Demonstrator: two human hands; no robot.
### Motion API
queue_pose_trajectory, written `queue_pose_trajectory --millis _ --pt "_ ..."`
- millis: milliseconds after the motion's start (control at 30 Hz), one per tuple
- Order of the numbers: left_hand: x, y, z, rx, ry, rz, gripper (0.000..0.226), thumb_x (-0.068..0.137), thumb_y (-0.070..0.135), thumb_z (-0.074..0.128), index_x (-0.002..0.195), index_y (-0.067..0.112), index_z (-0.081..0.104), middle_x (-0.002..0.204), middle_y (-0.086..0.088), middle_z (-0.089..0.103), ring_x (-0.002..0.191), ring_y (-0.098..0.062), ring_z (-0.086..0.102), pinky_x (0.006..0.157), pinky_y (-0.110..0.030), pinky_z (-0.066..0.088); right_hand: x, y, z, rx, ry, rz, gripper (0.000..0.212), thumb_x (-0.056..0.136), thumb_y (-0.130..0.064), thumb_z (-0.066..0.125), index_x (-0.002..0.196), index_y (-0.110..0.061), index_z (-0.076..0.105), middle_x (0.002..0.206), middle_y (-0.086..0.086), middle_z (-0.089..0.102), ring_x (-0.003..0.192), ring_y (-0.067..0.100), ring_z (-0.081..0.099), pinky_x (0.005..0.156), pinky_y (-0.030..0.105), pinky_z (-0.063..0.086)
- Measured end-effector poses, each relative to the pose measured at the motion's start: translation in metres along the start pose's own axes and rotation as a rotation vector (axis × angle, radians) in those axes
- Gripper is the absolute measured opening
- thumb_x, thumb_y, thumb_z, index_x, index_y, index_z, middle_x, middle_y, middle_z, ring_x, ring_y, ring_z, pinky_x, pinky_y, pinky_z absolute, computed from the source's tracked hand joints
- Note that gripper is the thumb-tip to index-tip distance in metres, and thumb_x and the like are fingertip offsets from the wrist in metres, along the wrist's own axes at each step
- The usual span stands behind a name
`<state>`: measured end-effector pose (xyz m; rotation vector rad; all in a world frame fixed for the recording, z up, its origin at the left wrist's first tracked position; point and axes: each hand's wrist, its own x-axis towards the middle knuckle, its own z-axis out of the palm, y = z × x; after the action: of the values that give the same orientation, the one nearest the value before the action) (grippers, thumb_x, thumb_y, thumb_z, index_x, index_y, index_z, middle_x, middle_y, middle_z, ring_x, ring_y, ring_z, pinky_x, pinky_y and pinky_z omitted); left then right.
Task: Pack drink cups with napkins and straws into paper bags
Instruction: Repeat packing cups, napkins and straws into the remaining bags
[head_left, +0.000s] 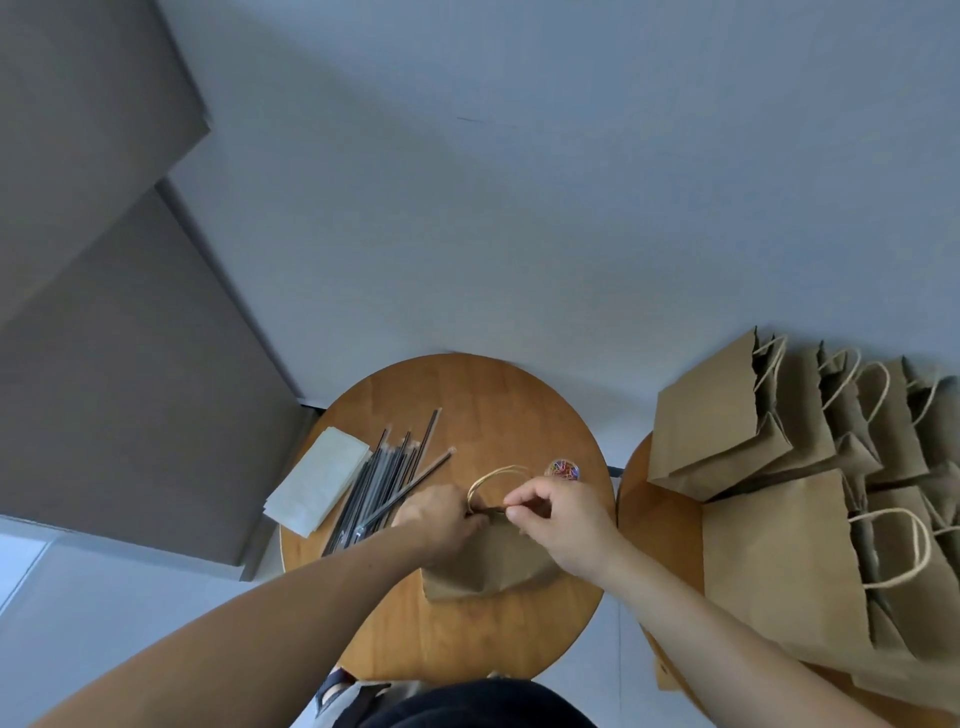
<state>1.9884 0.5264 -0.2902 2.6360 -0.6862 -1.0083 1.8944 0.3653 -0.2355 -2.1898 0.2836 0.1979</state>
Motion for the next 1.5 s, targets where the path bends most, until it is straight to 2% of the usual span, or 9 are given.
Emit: queue_pose_trajectory --millis 233,300,367,433,533,667,967,1100,1500 --pt "0.000 -0.002 0.011 0.036 0.062 0.006 0.033 0.098 0.050 0.044 0.111 0.034 0.069 0.097 -0.001 0.069 0.092 -0.025 0.064 0.068 -0.030 0.042 0.017 0.003 0.009 -0.535 -0.148 -0.217 0.021 0.099 -0.016 0.046 0.098 -0.006 0.064 0.107 0.007 0.063 0.095 0.030 0.060 0.079 0.043 0.048" --pt "-0.004 -0.001 0.018 0.073 0.097 0.011 0.036 0.098 0.052 0.041 0.088 0.028 0.066 0.075 0.002 0.059 0.076 -0.024 0.057 0.064 -0.031 0.040 0.025 0.002 0.005 -0.655 -0.177 -0.227 0.022 0.098 -0.016 0.044 0.103 -0.009 0.064 0.104 0.006 0.064 0.092 0.031 0.061 0.077 0.044 0.049" --pt "-0.007 0.001 0.025 0.144 0.132 0.022 0.038 0.096 0.051 0.043 0.066 0.027 0.045 0.066 0.003 0.054 0.066 -0.023 0.049 0.060 -0.031 0.037 0.031 0.000 0.001 -0.723 -0.201 -0.271 0.024 0.097 -0.015 0.047 0.108 -0.014 0.068 0.105 0.004 0.066 0.091 0.027 0.063 0.077 0.042 0.052" --pt "-0.009 0.002 0.029 0.212 0.169 0.065 0.028 0.092 0.049 0.048 0.073 0.029 0.047 0.078 -0.002 0.065 0.067 -0.026 0.054 0.059 -0.031 0.037 0.035 0.001 -0.002 -0.737 -0.233 -0.299 0.027 0.097 -0.014 0.048 0.113 -0.019 0.069 0.107 0.002 0.066 0.094 0.025 0.062 0.078 0.040 0.053" --pt "-0.010 0.000 0.035 0.223 0.244 0.125 0.029 0.091 0.047 0.051 0.112 0.029 0.057 0.088 -0.002 0.069 0.079 -0.029 0.065 0.062 -0.032 0.039 0.035 0.007 -0.003 -0.669 -0.261 -0.309 0.030 0.100 -0.015 0.049 0.121 -0.018 0.069 0.111 0.002 0.062 0.101 0.024 0.057 0.083 0.039 0.049" --pt "-0.013 -0.005 0.038 0.221 0.260 0.216 0.031 0.097 0.045 0.048 0.121 0.029 0.060 0.101 0.002 0.069 0.089 -0.025 0.066 0.074 -0.037 0.051 0.033 0.013 0.000 -0.565 -0.231 -0.295 0.026 0.098 -0.016 0.054 0.118 -0.016 0.070 0.112 -0.001 0.063 0.101 0.020 0.060 0.086 0.030 0.048" --pt "-0.012 -0.005 0.030 0.160 0.232 0.246 0.038 0.102 0.050 0.036 0.120 0.032 0.064 0.109 0.007 0.069 0.096 -0.023 0.064 0.079 -0.037 0.050 0.031 0.013 -0.004 -0.488 -0.236 -0.277 0.014 0.092 -0.018 0.062 0.098 -0.016 0.074 0.111 -0.008 0.069 0.102 0.009 0.062 0.088 0.018 0.040" --pt "-0.006 -0.003 0.021 0.144 0.223 0.240 0.036 0.102 0.048 0.038 0.119 0.032 0.065 0.110 0.007 0.070 0.099 -0.022 0.064 0.083 -0.037 0.050 0.035 0.010 -0.009 -0.460 -0.258 -0.215 0.012 0.090 -0.018 0.064 0.096 -0.018 0.075 0.094 -0.007 0.072 0.086 0.011 0.065 0.077 0.026 0.053" --pt "0.003 -0.002 0.004 0.153 0.155 0.209 0.034 0.102 0.042 0.041 0.114 0.023 0.066 0.103 -0.003 0.071 0.094 -0.027 0.064 0.082 -0.040 0.051 0.054 0.002 -0.005 -0.725 -0.301 -0.306 0.021 0.099 -0.021 0.048 0.107 -0.013 0.066 0.099 0.007 0.070 0.089 0.027 0.066 0.077 0.044 0.055"
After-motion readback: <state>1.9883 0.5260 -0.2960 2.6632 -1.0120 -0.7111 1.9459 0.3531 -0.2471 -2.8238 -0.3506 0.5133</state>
